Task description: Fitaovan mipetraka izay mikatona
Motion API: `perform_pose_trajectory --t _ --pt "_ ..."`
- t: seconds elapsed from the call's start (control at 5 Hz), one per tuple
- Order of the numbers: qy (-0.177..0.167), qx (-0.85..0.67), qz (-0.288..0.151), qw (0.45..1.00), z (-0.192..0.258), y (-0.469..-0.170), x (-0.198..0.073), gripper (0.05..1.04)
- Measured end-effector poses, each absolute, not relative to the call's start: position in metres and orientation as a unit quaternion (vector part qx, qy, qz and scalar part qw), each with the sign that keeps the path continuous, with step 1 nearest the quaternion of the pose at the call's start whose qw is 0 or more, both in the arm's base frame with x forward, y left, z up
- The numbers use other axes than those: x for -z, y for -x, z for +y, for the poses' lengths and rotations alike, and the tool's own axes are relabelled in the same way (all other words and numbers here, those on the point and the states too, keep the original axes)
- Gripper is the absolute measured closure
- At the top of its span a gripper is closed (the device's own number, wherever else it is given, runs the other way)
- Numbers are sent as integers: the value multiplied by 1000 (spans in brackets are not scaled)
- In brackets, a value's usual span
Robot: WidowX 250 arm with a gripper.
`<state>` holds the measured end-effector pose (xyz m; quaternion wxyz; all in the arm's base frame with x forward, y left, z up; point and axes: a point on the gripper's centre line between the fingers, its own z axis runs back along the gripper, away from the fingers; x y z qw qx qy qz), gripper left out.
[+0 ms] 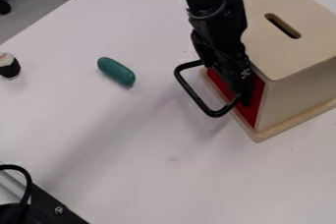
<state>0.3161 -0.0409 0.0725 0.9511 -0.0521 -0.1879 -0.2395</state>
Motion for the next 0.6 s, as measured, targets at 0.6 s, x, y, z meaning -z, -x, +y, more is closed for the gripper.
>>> perform_pose_trajectory --t 0.6 --pt "39 214 -244 945 -38 -298 -120 85"
